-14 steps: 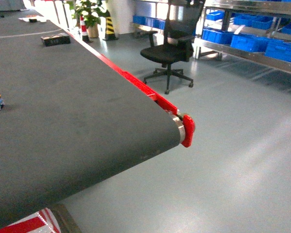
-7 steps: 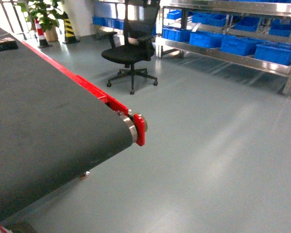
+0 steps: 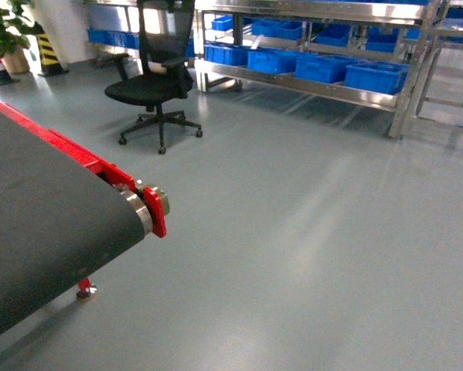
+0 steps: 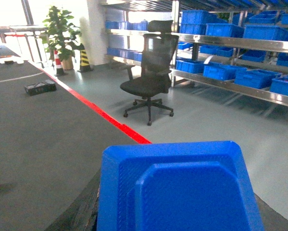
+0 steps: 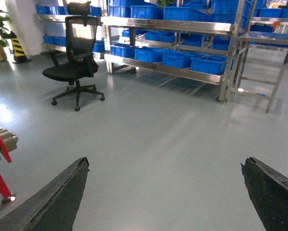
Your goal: Pick blue part to blue bin on bottom shelf
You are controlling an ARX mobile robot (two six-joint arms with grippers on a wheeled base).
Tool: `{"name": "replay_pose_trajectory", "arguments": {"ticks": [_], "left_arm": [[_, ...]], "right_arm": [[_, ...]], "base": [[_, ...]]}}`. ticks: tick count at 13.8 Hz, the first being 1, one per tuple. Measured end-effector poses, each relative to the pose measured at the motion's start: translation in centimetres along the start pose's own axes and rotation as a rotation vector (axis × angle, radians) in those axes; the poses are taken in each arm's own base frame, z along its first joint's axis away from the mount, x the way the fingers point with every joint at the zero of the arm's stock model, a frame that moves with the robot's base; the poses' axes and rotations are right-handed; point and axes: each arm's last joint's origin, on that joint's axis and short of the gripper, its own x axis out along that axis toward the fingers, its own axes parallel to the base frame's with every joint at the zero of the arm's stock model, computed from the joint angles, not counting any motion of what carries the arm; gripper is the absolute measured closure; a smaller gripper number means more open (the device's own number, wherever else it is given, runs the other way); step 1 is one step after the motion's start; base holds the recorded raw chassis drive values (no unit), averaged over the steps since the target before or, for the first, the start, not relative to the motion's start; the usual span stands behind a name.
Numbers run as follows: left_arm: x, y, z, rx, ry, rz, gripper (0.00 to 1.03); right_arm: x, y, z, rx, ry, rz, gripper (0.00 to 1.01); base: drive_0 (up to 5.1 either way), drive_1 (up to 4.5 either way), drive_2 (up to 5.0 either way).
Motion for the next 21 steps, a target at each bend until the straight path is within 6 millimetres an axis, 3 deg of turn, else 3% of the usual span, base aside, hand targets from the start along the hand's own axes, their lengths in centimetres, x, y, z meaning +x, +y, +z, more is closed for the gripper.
{"name": "replay_pose_trajectory", "arguments": {"ticks": [21], "left_arm": [[-0.01, 0.01, 0.01, -0.001, -0.001, 0.000, 0.59]], "right_arm": [[0.00, 0.00, 0.00, 0.000, 0.000, 0.000, 0.03]], "base": [[-1.5, -1.48, -1.5]]}}
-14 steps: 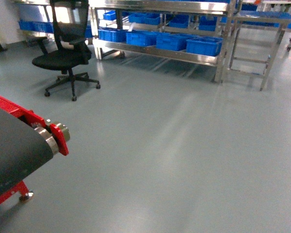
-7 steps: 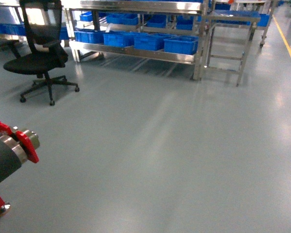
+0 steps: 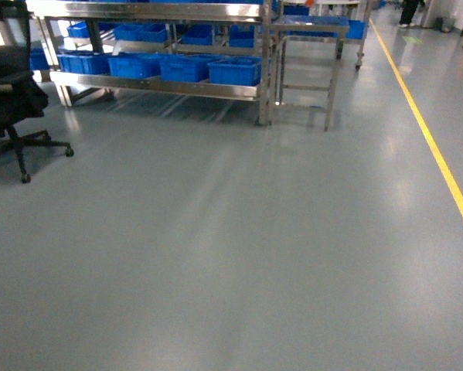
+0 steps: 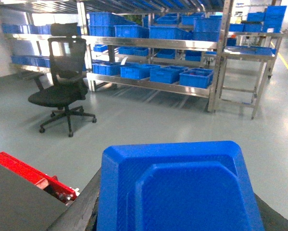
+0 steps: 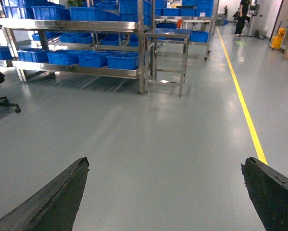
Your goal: Pick blue part to blue bin on bottom shelf
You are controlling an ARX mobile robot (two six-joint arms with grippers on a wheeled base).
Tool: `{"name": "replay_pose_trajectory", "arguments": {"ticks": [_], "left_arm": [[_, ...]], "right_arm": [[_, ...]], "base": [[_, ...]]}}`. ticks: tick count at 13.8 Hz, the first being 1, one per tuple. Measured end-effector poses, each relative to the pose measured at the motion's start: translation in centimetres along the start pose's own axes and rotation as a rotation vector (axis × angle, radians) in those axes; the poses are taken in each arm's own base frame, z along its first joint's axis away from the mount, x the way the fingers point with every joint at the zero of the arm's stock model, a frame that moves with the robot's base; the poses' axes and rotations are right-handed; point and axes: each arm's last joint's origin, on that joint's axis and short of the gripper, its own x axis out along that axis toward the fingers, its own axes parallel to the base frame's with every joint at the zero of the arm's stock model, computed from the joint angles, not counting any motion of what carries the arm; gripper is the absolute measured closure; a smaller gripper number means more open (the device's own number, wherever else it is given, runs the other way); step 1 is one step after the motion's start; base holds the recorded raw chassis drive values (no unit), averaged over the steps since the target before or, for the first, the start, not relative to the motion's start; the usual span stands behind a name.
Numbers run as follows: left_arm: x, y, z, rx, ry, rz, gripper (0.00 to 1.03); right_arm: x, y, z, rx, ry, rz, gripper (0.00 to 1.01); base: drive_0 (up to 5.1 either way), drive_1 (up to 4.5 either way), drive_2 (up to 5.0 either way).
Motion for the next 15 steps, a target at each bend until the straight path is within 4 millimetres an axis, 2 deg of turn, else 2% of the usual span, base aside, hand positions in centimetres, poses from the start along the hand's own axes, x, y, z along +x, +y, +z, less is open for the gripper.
{"name": "replay_pose_trajectory", "arguments": {"ticks": [10, 13, 15], "left_arm": [[0.01, -0.01, -0.01, 0.001, 0.001, 0.000, 0.59], [0.02, -0.05, -0.03, 0.002, 0.002, -0.006, 0.59], [0.00, -0.02, 0.00, 0.000, 0.000, -0.004, 0.59]], "right_arm": [[0.00, 0.00, 0.00, 0.000, 0.000, 0.000, 0.03], [0.00, 0.00, 0.00, 0.000, 0.000, 0.000, 0.03], [0.00, 0.00, 0.01, 0.000, -0.002, 0.000, 0.03]], "base": [[-1.6, -1.57, -1.6], [-0.1, -0.11, -0.1], [-0.2, 3.02, -3.3]]}}
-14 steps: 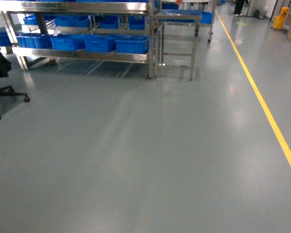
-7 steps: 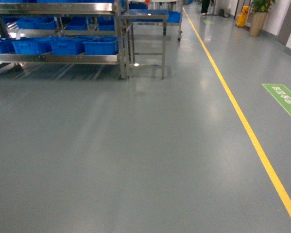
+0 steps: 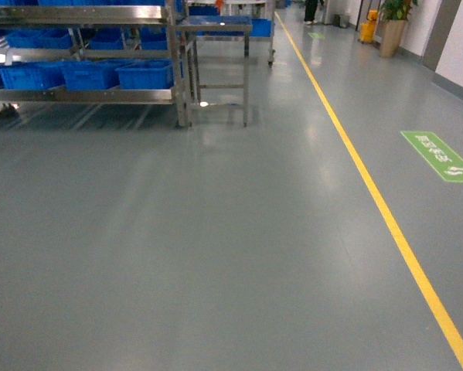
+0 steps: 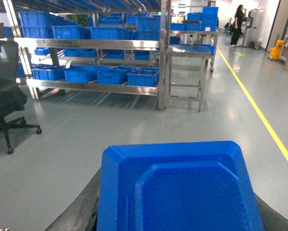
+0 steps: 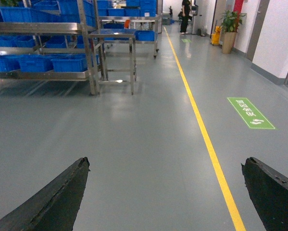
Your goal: Pick blue part to blue bin on bottom shelf
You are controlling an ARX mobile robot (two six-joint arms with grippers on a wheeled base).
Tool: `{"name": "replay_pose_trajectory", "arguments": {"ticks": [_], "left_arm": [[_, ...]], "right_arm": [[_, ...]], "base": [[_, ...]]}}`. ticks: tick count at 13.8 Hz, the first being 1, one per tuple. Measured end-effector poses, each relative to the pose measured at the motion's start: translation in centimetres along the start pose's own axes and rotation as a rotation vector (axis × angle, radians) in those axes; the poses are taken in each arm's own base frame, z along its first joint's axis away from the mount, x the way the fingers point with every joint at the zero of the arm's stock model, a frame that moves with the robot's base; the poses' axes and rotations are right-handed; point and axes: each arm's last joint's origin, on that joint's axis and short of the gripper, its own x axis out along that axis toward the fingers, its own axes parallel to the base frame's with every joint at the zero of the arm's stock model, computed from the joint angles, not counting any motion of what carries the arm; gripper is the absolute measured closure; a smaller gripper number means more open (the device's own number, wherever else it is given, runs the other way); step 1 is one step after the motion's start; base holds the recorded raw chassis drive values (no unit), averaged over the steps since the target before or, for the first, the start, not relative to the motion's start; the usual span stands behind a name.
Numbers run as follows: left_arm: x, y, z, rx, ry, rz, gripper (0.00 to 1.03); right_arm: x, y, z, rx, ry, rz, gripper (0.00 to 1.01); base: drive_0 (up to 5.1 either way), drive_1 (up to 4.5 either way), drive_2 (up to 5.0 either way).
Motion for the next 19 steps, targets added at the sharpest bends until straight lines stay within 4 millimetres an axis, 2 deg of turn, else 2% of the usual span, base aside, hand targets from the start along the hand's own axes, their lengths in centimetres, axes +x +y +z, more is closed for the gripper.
{"name": "replay_pose_trajectory", "arguments": {"ticks": [19], "left_arm": [[0.02, -0.01, -0.08, 0.003, 0.005, 0.001, 0.59]], "right_arm": [[0.00, 0.00, 0.04, 0.000, -0.004, 0.000, 0.03]], "base": [[0.0, 4.27, -4.3]]}}
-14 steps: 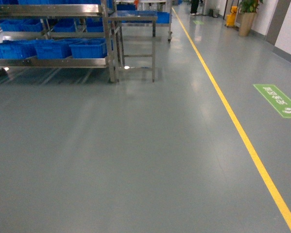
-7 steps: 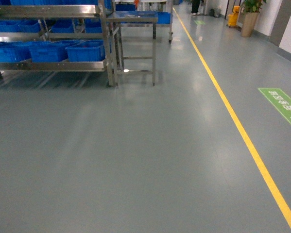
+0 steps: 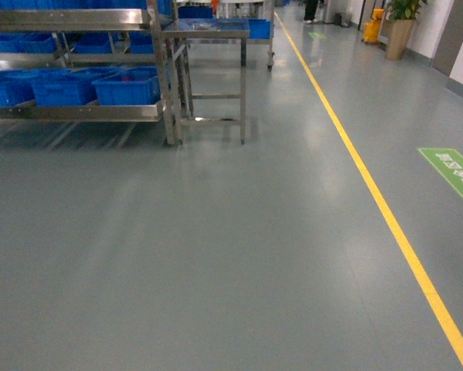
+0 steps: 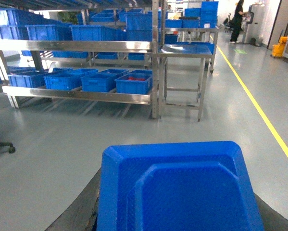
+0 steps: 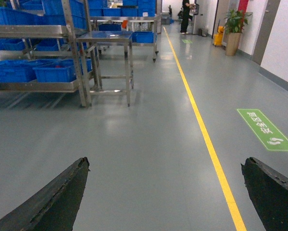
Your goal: Pick blue part to blue bin on bottom shelf
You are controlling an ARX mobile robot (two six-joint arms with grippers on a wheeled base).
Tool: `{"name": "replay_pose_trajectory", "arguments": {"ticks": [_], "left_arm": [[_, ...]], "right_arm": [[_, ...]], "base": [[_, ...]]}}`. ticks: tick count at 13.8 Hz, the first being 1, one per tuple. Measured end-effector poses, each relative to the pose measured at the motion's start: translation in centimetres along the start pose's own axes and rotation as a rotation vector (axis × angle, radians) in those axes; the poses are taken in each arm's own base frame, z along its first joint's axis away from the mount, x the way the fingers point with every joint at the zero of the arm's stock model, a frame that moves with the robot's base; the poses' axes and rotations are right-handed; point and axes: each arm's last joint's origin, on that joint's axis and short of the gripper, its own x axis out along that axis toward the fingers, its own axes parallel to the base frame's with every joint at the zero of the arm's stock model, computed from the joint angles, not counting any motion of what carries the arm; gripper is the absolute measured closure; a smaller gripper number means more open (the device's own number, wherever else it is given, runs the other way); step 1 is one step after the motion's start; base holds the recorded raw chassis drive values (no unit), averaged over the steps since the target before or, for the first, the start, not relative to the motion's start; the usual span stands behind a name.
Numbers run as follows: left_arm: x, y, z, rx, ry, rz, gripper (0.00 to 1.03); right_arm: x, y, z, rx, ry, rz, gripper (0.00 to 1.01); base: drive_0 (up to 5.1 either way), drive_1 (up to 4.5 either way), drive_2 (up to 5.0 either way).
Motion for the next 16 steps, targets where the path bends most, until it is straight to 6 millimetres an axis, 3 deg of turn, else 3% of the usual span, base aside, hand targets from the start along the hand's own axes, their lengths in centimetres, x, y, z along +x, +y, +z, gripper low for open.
{"name": "replay_pose_trajectory", "arguments": {"ticks": [16], "left_arm": [[-0.03, 0.01, 0.06, -0.004, -0.006, -0.001, 0.59]], "right_arm": [[0.00, 0.00, -0.04, 0.000, 0.005, 0.000, 0.03]], "base": [[0.0, 4.31, -4.3]]}}
